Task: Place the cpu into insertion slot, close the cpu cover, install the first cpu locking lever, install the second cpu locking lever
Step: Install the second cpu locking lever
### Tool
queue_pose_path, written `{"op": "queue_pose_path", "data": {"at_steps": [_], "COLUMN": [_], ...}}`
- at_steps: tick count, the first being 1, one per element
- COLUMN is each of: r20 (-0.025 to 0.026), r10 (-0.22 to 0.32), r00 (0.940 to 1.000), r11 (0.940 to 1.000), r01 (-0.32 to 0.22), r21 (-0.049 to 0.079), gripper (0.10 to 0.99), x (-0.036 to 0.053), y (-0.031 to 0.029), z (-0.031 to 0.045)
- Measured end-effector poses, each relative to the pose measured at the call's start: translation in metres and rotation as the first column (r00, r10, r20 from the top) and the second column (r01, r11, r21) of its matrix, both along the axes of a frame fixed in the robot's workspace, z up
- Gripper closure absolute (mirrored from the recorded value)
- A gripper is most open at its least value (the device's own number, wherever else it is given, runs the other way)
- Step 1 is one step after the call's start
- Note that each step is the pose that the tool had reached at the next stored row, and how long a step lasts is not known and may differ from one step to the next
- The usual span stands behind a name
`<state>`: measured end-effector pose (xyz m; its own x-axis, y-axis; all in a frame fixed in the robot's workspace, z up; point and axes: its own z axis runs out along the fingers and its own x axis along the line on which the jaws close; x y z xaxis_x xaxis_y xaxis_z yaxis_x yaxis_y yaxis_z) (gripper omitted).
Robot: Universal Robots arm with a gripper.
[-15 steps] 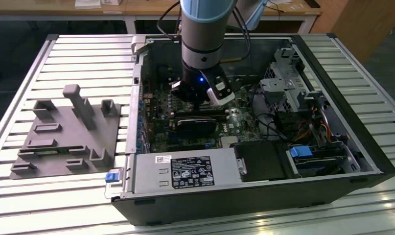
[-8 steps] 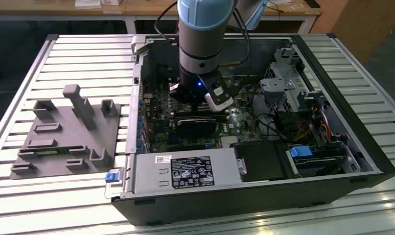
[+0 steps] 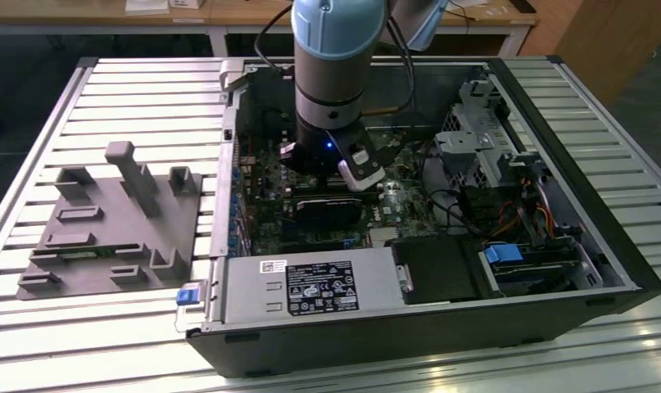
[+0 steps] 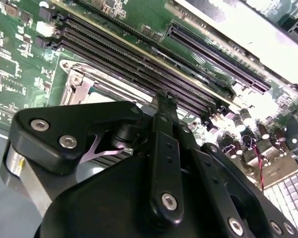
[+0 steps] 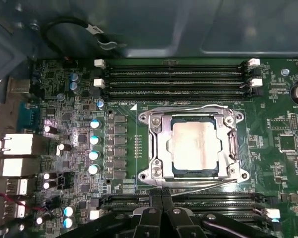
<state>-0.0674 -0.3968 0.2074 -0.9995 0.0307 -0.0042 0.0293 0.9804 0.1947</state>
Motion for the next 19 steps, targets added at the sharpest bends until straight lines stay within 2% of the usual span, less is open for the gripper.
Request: {"op": "queue_pose_path", "data": {"at_steps": [6,12,19], "r20": [-0.0002,0.0008,0.0012], "r10": [0.000,0.000,0.000], "r00": [1.0000,1.0000,1.0000], "r11": [1.0000,0.9998,0.9991], "r01": [0.000,0.000,0.000], "r21": [0.004,0.019,0.042], "gripper": [0.973,0.973,0.973], "x": [-0.0012,-0.0056,-0.0070], "y": [-0.0001,-0.0037,-0.0040], "z": [-0.0052,-0.0058,-0.0096]}}
